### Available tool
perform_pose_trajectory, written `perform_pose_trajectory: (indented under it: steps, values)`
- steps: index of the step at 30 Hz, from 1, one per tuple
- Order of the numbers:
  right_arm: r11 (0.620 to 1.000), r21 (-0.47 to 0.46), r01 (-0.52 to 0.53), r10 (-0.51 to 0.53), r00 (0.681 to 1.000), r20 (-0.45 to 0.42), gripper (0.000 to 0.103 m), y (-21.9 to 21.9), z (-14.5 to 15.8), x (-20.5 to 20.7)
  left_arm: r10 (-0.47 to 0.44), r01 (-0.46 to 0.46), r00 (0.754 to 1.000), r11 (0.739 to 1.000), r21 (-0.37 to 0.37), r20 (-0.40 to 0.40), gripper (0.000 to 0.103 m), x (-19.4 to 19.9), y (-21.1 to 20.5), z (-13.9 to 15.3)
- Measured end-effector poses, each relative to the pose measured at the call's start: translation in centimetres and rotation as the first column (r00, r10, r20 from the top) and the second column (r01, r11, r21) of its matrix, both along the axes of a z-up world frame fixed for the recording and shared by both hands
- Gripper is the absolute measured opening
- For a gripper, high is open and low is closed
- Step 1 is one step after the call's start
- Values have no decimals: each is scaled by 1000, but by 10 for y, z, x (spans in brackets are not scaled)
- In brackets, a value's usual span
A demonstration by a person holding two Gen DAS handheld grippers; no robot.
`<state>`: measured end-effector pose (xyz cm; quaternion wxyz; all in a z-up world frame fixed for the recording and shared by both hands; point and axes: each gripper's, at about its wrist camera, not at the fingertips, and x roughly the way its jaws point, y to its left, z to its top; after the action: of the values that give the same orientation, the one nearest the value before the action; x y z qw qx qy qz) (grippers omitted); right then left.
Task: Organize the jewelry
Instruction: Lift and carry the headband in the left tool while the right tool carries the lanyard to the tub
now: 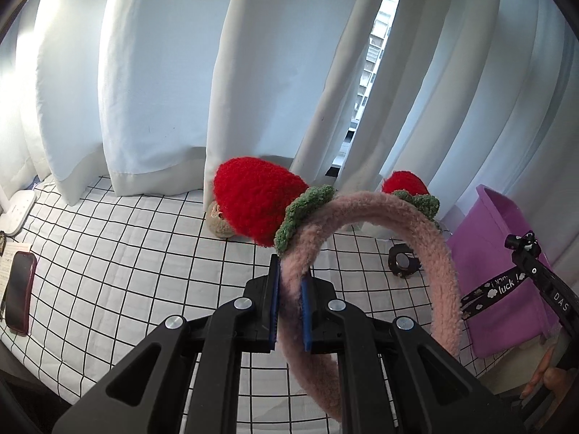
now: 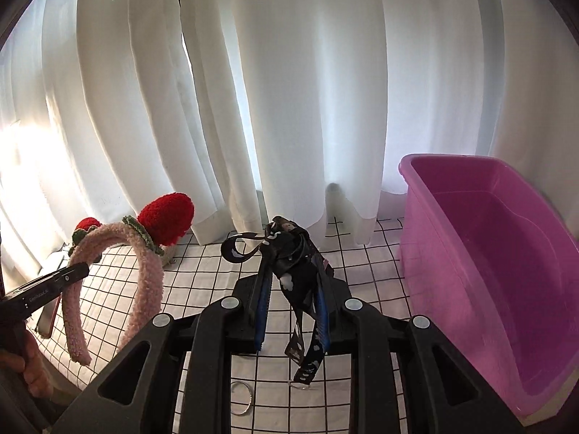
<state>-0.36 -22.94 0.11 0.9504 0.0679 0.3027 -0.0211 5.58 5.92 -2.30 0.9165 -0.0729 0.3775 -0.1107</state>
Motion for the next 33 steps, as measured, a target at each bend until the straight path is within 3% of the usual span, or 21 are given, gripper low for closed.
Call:
perform_pose_trajectory:
  steps: [6, 16, 25, 33]
  values:
    - [1000, -16, 25, -24, 997, 73, 21, -6, 36, -18, -58, 58, 998, 998, -13, 17, 10, -8, -15, 14]
    - [994, -34, 107, -98, 974, 203, 21, -38, 97, -48, -169, 172, 979, 985, -15, 110, 10, -9, -59, 56]
    - [982, -7, 189, -180, 947, 267, 21, -118, 140, -78, -275, 285, 942, 958, -32, 191, 10, -4, -149, 97]
    - [972, 2, 233, -226, 939, 261, 21, -200, 135, -90, -353, 366, 912, 930, -26, 208, 10, 7, -247, 112]
